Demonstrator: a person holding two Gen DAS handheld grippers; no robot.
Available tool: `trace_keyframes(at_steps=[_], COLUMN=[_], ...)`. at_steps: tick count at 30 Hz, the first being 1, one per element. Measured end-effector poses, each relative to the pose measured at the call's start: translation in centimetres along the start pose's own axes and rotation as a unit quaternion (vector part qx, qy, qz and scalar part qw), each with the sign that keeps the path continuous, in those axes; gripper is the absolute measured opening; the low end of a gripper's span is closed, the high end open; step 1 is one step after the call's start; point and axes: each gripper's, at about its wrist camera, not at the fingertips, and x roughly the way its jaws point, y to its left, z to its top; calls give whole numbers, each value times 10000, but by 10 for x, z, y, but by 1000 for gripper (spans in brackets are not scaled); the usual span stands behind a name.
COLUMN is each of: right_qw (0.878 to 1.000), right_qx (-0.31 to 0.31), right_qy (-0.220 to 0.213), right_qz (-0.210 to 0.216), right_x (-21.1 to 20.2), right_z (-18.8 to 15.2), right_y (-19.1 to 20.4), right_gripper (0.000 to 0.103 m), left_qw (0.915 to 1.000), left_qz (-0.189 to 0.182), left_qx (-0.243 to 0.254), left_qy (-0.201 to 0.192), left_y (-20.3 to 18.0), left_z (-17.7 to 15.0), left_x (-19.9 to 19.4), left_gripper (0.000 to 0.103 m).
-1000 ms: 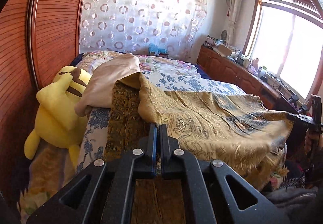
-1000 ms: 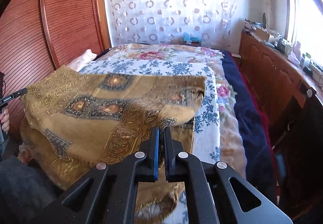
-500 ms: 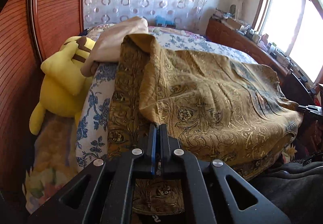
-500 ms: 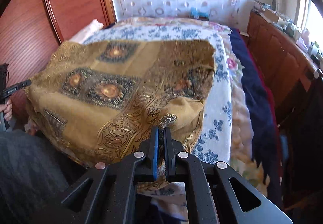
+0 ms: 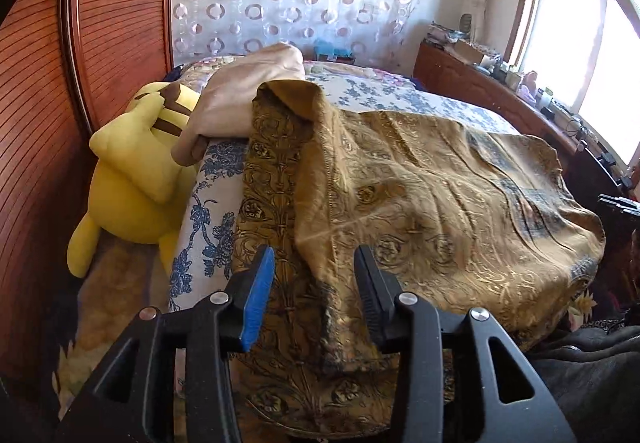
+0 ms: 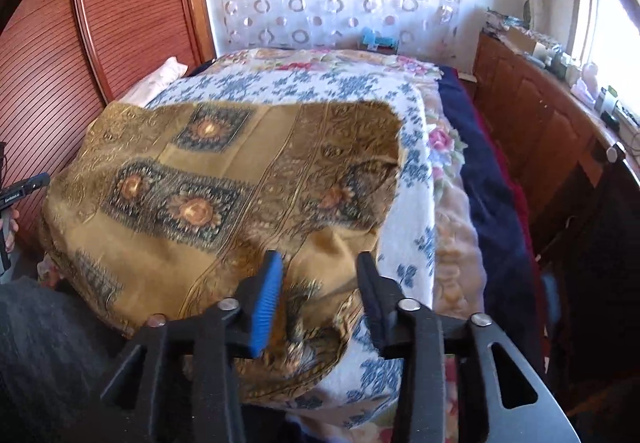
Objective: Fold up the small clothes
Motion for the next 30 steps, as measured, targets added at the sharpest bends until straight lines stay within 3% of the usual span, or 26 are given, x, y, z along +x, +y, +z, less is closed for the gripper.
trace_keyframes(at_steps=[4,5,6,7,20,30], right_qw=[9999,9998,9998,9997,9993,9981], right_qx=[-54,-29,17,65,57,310], right_qy=[-143,-175,-203,-230,-217,157], right_qz=[-69,-61,-57,-50,-289,-515], right_x=[12,16,22,27,85,141], right_z=[9,12,15,19,48,75], right_y=[2,1,0,-1,-10,-32], right_gripper=[51,51,52,53,54,63], left_qw=[9999,9999,9999,9999,9996,9980], left_qz=[64,57,41,29,273,248], left_qx=[-103,-122,-146,-157,17,-176], left_qy=[40,17,-33,-64,20,554], left_y=[3,4,5,5,9,27], left_z=[4,5,9,11,56,76], left_x=[10,12,13,14,52,101], left_gripper=[45,58,79,83,84,83])
